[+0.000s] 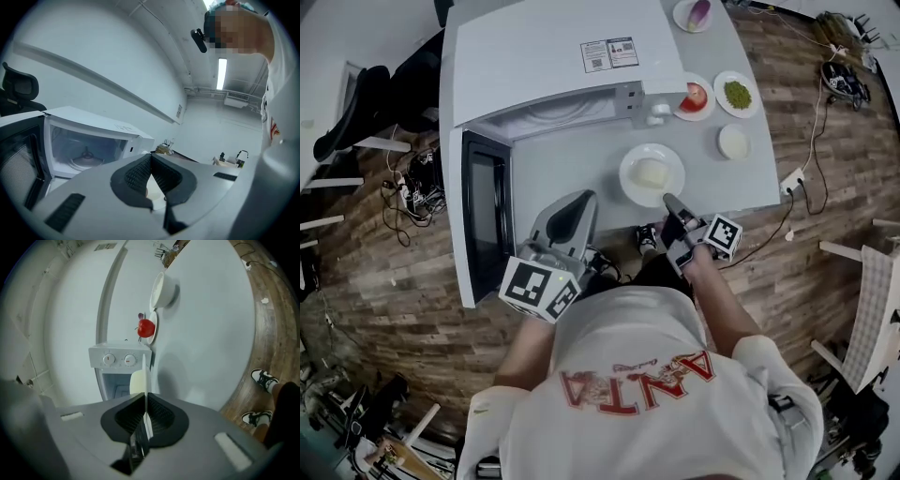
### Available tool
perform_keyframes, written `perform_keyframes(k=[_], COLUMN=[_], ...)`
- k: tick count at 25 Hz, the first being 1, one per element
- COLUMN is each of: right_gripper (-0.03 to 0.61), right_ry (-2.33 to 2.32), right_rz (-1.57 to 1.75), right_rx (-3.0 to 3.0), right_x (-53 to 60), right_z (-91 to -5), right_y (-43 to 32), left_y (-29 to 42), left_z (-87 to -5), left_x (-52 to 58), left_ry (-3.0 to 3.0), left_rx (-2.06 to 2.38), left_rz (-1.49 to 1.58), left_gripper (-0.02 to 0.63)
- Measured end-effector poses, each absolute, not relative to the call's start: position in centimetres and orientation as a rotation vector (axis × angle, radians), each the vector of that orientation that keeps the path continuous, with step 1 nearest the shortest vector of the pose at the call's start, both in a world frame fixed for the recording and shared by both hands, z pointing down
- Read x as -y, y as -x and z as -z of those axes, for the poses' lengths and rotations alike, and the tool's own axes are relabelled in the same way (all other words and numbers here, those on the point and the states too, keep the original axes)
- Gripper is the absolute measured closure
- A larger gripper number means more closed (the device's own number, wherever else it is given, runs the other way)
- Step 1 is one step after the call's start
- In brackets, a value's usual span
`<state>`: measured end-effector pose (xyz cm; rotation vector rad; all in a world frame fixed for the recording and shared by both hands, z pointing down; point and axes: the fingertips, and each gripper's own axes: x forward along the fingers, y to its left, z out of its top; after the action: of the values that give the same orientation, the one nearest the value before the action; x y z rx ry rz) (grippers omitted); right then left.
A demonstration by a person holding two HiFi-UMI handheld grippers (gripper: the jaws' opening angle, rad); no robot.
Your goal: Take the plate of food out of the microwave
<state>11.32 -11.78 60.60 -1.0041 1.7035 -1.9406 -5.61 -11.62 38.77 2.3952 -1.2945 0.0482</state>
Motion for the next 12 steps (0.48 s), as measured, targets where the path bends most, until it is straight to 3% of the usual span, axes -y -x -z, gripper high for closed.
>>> perform_keyframes(k=[12], right_gripper=[0.56], right_ry=[1.167], right_rz=[1.924], right_rx=[-1.608], right_x=[12.4], right_z=[-63.7], right_y=[-17.3], left_y=[2.8], left_z=[-39.5], left_x=[12.6], left_ry=[-2.421], left_rx=[1.226], left_rz=[-0.083], left_gripper=[0.604])
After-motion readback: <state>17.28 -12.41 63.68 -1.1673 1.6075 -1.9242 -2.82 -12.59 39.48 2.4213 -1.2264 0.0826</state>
